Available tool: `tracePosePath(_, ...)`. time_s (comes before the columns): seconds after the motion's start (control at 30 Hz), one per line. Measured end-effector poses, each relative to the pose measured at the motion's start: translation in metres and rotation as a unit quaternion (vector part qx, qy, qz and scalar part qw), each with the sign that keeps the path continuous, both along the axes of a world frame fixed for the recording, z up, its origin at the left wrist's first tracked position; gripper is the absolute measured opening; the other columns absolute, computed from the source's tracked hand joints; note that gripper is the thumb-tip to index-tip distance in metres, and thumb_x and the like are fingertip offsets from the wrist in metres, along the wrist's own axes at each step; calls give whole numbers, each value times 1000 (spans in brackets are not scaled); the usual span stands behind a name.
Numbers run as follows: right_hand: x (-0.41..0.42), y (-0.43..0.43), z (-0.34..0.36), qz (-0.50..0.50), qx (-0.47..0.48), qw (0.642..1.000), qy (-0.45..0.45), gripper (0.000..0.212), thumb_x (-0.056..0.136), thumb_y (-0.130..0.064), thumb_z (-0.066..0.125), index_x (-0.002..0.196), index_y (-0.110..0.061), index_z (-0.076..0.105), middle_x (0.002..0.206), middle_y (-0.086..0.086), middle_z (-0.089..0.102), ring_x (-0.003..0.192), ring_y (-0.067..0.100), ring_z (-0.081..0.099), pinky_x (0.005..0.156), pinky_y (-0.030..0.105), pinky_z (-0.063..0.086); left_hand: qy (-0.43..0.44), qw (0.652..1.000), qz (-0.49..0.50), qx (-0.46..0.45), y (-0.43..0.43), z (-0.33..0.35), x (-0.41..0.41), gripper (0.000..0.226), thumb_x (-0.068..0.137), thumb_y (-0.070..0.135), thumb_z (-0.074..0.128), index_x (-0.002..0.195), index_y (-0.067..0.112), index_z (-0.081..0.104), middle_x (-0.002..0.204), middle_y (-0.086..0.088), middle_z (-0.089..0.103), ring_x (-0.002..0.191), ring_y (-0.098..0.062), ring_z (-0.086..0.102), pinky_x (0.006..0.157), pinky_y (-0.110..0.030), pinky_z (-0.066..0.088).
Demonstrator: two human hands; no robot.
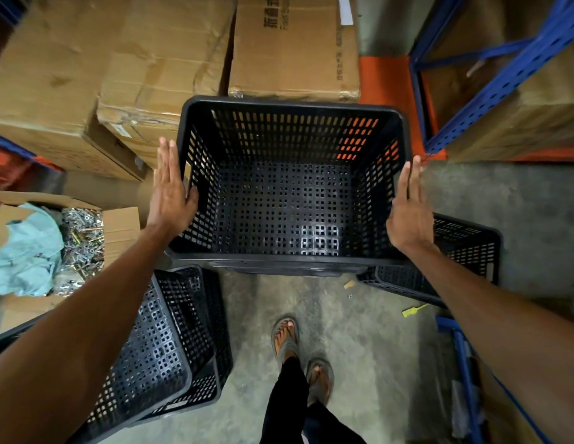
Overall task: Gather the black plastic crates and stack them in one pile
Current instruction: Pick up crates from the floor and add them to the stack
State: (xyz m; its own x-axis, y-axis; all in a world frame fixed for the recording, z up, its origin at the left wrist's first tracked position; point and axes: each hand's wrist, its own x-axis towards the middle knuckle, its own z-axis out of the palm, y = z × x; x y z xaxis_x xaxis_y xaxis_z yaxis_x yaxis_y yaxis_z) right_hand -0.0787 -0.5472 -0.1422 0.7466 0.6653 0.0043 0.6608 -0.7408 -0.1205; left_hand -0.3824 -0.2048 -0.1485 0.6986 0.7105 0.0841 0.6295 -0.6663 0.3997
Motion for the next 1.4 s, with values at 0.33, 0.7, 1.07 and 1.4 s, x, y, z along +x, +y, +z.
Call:
tracePosePath(0.33, -13, -12, 5, 4, 39, 996, 81, 113, 67, 12, 63, 154, -8, -6, 163, 0, -18, 129, 38, 49, 48, 22, 35, 22, 999, 5, -50, 2, 4, 0, 103, 77, -12, 47, 153, 24, -13, 164, -2, -5, 150, -29, 12, 111, -37, 30)
tracePosePath(0.7, -1, -8, 10, 0, 28, 996, 83, 109, 69, 14, 60, 155, -10, -1, 163, -3, -18, 53, 27, 48, 39, 27, 31, 0, 994, 52, -95, -16, 8, -5, 110, 77, -12, 49, 151, 39, -14, 139, -14, 40, 93, -23, 55, 86, -48, 54)
tracePosePath(1.07, 5, -8, 10, 2, 15, 997, 80, 107, 70, 12, 62, 155, -8, 1, 163, -1, -16, 96, 32, 62, 47, 23, 36, 70, 997, 38, -17, -26, -2, -10, 101, 80, -11, 44, 153, 24, -17, 160, -3, -27, 152, -28, -8, 106, -52, 44)
tracePosePath(1.4, 10, -11, 23, 42, 14, 989, 144, 77, 94, -7, 46, 155, -6, -1, 164, 3, -13, 151, 29, 11, 108, 39, 43, 169, 982, 89, -16, -48, 37, 2, 82, 91, 15, 46, 154, 8, -6, 163, -10, -13, 152, -24, -10, 123, -47, 14)
